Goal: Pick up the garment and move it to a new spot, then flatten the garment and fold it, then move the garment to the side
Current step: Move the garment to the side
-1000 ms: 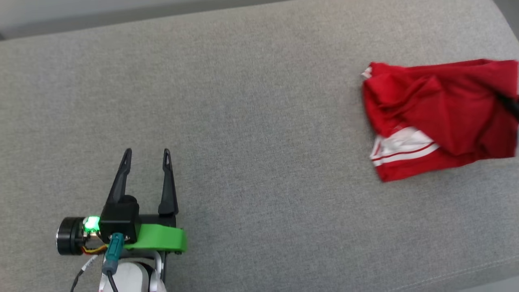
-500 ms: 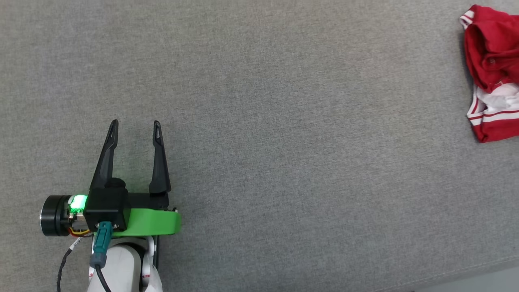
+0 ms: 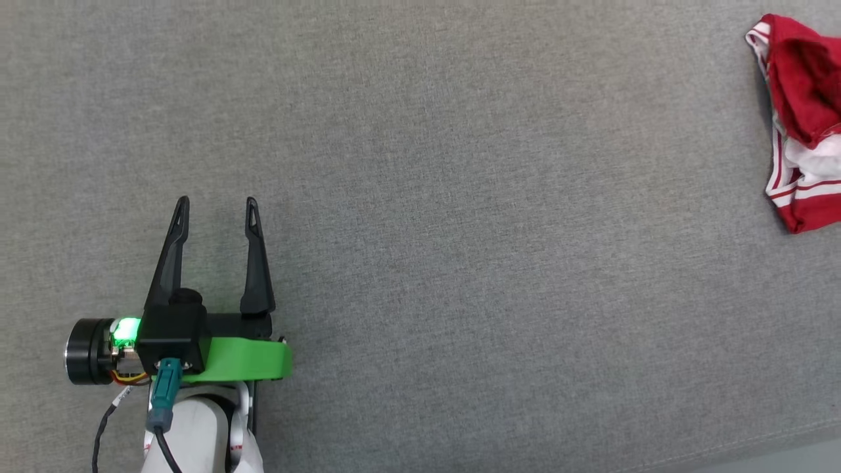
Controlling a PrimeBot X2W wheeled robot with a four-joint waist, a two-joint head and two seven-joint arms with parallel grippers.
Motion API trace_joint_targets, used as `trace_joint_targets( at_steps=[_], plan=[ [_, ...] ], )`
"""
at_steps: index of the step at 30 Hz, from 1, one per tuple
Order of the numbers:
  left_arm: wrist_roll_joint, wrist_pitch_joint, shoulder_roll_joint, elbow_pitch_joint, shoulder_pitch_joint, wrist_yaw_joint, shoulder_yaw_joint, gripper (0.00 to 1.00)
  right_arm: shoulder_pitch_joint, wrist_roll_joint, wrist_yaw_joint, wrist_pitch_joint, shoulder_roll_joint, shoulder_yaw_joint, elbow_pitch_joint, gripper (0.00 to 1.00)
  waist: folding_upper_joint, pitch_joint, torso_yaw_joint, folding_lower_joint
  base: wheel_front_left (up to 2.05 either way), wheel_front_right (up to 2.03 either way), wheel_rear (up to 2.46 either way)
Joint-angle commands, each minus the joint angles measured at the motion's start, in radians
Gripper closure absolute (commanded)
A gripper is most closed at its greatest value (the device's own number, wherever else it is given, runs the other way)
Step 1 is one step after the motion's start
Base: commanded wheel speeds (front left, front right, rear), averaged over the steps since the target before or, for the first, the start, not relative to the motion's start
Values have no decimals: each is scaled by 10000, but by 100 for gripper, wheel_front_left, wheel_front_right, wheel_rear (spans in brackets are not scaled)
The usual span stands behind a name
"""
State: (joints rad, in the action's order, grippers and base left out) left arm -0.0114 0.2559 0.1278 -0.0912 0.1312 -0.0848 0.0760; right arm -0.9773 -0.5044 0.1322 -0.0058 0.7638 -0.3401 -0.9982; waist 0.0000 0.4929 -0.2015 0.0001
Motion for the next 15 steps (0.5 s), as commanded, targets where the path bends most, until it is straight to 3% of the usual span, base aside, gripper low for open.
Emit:
trace_joint_targets(
  at_steps=[1,5,10,15],
  plan=[
    [-93,59,-13,48,-9,-101,-10,0,-196,48,-15,-436,-117,134,0,0,0,-422,106,-1,0,0,0],
    [-195,59,-58,153,-376,-166,-92,0,-150,170,-15,-1775,-400,371,330,0,0,-1051,158,-1,0,0,0],
    [-311,59,-140,237,-752,-186,-139,0,236,471,-15,-2484,-669,799,1247,0,0,-1745,390,-1,0,0,0],
    [-369,59,-246,375,-986,-129,-48,0,1307,1196,-15,-2553,-1260,2126,3497,0,0,-2358,794,-1,0,0,0]
  ],
)
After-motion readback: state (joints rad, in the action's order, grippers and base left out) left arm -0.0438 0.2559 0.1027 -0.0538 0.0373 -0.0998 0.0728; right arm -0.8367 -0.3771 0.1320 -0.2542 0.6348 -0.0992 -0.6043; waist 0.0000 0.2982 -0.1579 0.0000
